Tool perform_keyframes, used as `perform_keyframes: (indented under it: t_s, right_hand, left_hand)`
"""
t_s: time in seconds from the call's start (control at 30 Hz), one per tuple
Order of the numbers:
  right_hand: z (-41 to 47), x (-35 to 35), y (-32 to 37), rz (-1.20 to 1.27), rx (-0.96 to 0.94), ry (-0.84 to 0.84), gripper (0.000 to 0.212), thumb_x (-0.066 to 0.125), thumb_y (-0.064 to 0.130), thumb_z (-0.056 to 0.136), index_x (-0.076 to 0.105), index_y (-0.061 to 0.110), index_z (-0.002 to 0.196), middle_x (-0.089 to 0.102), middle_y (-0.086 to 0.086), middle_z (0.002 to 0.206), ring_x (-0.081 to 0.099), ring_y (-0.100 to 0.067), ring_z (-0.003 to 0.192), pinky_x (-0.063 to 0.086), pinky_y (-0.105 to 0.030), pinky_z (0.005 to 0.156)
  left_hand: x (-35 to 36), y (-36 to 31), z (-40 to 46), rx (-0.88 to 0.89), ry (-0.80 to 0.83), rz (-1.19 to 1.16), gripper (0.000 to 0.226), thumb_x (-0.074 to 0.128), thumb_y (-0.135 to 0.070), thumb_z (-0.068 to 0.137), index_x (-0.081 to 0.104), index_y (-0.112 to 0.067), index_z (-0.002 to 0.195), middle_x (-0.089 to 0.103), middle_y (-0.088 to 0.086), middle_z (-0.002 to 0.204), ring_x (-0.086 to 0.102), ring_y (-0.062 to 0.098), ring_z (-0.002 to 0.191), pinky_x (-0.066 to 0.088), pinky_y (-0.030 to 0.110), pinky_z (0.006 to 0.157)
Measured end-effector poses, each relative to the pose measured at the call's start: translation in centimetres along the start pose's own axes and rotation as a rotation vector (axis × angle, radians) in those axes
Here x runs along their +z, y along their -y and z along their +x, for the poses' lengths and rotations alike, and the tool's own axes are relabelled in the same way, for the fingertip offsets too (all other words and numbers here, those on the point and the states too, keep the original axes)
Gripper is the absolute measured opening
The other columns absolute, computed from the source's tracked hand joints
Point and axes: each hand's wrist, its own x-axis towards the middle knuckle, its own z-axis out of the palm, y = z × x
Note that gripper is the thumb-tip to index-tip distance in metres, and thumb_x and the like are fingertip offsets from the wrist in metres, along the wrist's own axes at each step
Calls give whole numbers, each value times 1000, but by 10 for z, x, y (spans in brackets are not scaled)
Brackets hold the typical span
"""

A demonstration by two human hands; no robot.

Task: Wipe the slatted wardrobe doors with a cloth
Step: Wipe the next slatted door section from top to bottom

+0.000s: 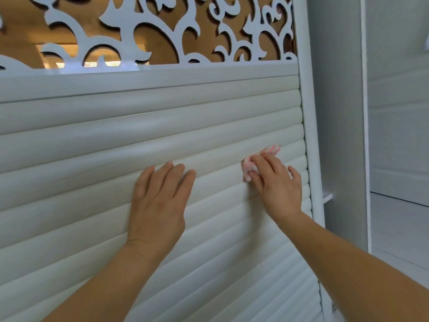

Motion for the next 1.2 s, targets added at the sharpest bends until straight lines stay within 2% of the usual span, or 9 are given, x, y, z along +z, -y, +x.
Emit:
perform_keyframes:
  t_s: [0.23, 0.3, 0.43, 0.57, 0.7, 0.87, 0.93, 1.07, 1.2]
  right_hand:
    - [21, 3, -12, 189, 335, -27, 31, 31, 28, 98, 46, 25, 125, 39, 11, 138, 43, -13, 123, 22, -44, 103]
    - [10, 11, 12, 125, 195, -15, 41, 31, 27, 97, 39, 24, 137, 32, 7, 149, 35, -15, 133, 17, -44, 108]
    - [4, 19, 40, 17, -363, -40, 54, 36, 34, 89, 34, 21, 141, 37, -2, 149, 30, -24, 137, 16, -53, 107]
    - [31, 17, 5, -31, -495, -29, 54, 31, 46, 93, 30, 27, 143, 27, 1, 153, 27, -24, 139, 20, -63, 106]
    - [59, 7, -43, -71, -407, 44, 61, 27, 55, 91, 25, 29, 146, 25, 0, 155, 26, -23, 140, 20, -63, 104]
    - [88, -6, -103, -107, -156, 134, 67, 2, 64, 85, -10, 39, 146, -11, 9, 158, 1, -13, 146, -4, -53, 112]
    - [91, -7, -106, -79, -41, 162, 62, 6, 58, 92, -6, 36, 149, -14, 8, 158, -2, -10, 145, -8, -52, 113]
    - [87, -5, -69, 131, 155, 98, 55, 19, 45, 99, 3, 34, 151, -7, 3, 159, 2, -14, 146, 1, -53, 115]
    - [73, -3, -20, 159, -6, 95, 57, 20, 51, 97, 3, 39, 150, -9, 2, 159, -2, -20, 146, -2, -55, 113]
  left_hand:
    - [0, -22, 14, -110, -22, 130, 59, 39, 2, 65, 61, -8, 120, 58, 14, 119, 41, 31, 102, 27, 49, 87]
    - [4, -31, 16, -161, -29, 153, 61, 37, 3, 65, 60, -9, 121, 55, 15, 118, 40, 32, 103, 27, 52, 90]
    - [12, -44, 19, -209, -19, 211, 61, 37, 0, 68, 59, -13, 123, 51, 17, 116, 41, 34, 107, 25, 59, 95]
    - [15, -48, 17, -220, -5, 256, 64, 43, 3, 66, 57, -12, 126, 48, 19, 119, 41, 37, 110, 23, 63, 99]
    - [14, -53, 22, -248, 62, 273, 67, 44, 5, 62, 58, -10, 125, 47, 21, 119, 39, 38, 109, 25, 67, 97]
    - [10, -53, 25, -240, 83, 295, 65, 39, 4, 64, 59, -10, 124, 53, 23, 116, 41, 39, 106, 31, 68, 93]
    - [10, -52, 26, -229, 84, 302, 63, 33, 0, 67, 59, -9, 124, 54, 23, 115, 41, 39, 104, 31, 68, 92]
    - [11, -53, 25, -239, 88, 305, 65, 28, -2, 67, 58, -9, 125, 54, 24, 116, 41, 40, 106, 30, 68, 94]
    - [12, -53, 24, -241, 80, 310, 65, 32, 1, 67, 55, -10, 127, 51, 24, 119, 41, 41, 108, 28, 68, 96]
